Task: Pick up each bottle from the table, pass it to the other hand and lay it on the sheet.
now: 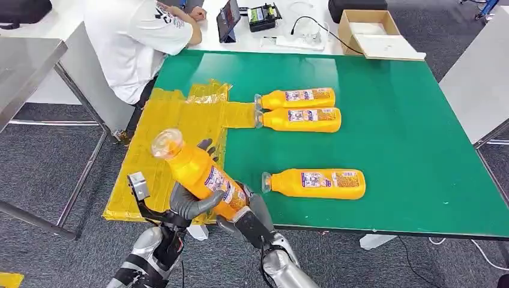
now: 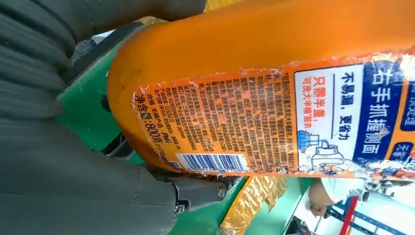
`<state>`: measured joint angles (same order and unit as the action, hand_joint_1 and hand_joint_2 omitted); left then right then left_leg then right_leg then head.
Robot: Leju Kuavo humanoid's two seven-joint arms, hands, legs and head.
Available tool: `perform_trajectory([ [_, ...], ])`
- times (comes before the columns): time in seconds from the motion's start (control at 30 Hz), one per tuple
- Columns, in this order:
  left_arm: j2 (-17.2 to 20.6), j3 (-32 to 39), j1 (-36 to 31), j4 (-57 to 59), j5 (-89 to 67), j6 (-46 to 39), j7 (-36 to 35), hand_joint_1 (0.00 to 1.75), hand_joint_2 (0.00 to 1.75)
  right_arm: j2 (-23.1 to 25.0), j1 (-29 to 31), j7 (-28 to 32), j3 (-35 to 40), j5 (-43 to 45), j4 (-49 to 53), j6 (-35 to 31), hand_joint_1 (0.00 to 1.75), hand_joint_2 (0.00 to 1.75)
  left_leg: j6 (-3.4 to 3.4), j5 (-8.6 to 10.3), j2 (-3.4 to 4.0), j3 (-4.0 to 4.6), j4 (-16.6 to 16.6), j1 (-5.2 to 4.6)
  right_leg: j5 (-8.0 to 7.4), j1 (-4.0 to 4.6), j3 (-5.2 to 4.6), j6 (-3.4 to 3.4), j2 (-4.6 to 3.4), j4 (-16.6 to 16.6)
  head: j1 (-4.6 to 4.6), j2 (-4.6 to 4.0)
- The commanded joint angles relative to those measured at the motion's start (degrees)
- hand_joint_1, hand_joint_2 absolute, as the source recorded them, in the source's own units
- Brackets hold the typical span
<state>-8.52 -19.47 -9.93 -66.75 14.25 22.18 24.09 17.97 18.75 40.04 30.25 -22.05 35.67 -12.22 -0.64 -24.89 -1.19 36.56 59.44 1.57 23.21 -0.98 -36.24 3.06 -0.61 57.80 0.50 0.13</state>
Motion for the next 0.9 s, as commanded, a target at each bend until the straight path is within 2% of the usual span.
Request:
perform_trajectory([
  [0.03,0.23,-0.11,-2.71,3.60,3.82,0.84,-1.45,0.00,1.75,-0.75,2.15,-0.04,2.85,-1.17,-7.21,1.27,1.75,1.75,0.12,-0.06,0.06,-0.32,-0.10,-0.01,0.06,0.04,0.33,-0.10,0.08,-0.12,0.00,0.00],
  [0.13,0.64,-0.54,-2.90,3.82,5.45,2.06,-2.48,0.00,1.75,-0.69,2.24,-0.04,2.78,-1.33,-8.03,0.85,1.75,1.75,0.16,-0.07,0.04,-0.45,-0.15,0.00,0.08,0.07,0.49,-0.15,0.14,-0.17,0.00,0.00],
  [0.23,3.08,-3.70,-3.74,6.37,5.55,6.91,-3.24,0.00,1.75,-0.69,3.29,-0.04,3.18,-1.94,-8.31,0.59,1.75,1.75,0.07,-0.01,0.02,-0.16,-0.07,-0.02,0.03,0.01,0.16,-0.07,0.07,-0.06,0.00,0.00],
  [0.27,3.65,-4.75,-4.28,8.11,4.75,7.57,-2.79,0.00,1.75,-0.59,3.88,-0.04,2.94,-1.84,-8.67,0.66,1.75,1.75,0.11,-0.04,0.05,-0.34,-0.12,-0.02,0.05,0.03,0.34,-0.12,0.09,-0.11,0.00,0.00],
  [0.3,3.87,-5.08,-4.59,9.23,5.07,8.17,-3.08,0.35,1.75,-0.54,4.16,-0.04,2.86,-1.81,-8.80,0.80,1.75,1.75,0.09,-0.02,0.05,-0.26,-0.11,-0.03,0.03,0.02,0.24,-0.10,0.06,-0.08,0.00,0.00],
  [0.33,3.94,-5.34,-4.94,10.64,4.98,7.75,-2.96,1.61,1.75,-0.48,4.53,-0.04,2.59,-1.80,-9.07,0.58,1.75,1.75,0.07,0.00,0.03,-0.17,-0.09,-0.03,0.02,0.00,0.16,-0.07,0.06,-0.07,0.00,0.00],
  [0.37,4.10,-5.67,-5.16,11.24,4.82,8.11,-2.81,1.75,1.75,-0.44,4.69,-0.04,2.51,-1.79,-9.15,0.64,1.75,1.75,0.10,-0.02,0.06,-0.31,-0.13,-0.03,0.04,0.02,0.30,-0.11,0.07,-0.11,0.02,0.00],
  [0.63,6.47,-8.66,-7.31,17.20,8.13,14.59,-3.32,1.75,1.75,-0.05,5.58,-0.04,2.67,-1.74,-9.47,0.19,1.75,1.75,0.08,-0.03,0.12,-0.25,-0.10,-0.03,0.02,0.01,0.22,-0.09,-0.01,-0.07,0.00,0.00],
  [0.8,6.77,-9.50,-7.88,17.33,7.69,12.81,-2.77,1.75,1.75,-0.40,5.89,-0.04,2.30,-0.84,-9.26,-0.75,1.75,1.75,0.09,-0.03,0.11,-0.21,-0.06,-0.04,0.03,0.00,0.19,-0.09,0.00,-0.04,-0.02,0.00],
  [0.87,6.83,-9.66,-7.99,16.75,6.03,10.44,-2.68,1.75,1.75,-0.73,5.97,-0.04,1.82,-0.41,-8.85,-1.24,1.75,1.75,0.17,-0.10,0.27,-0.53,-0.16,-0.03,0.05,0.05,0.48,-0.17,-0.07,-0.14,0.00,0.00],
  [0.9,6.78,-9.68,-8.09,16.44,4.43,8.81,-2.36,1.75,1.75,-0.91,5.95,-0.04,1.38,-0.06,-8.56,-1.41,1.75,1.75,0.08,-0.01,0.11,-0.12,-0.05,-0.04,0.00,-0.01,0.11,-0.06,-0.04,-0.02,0.00,0.00],
])
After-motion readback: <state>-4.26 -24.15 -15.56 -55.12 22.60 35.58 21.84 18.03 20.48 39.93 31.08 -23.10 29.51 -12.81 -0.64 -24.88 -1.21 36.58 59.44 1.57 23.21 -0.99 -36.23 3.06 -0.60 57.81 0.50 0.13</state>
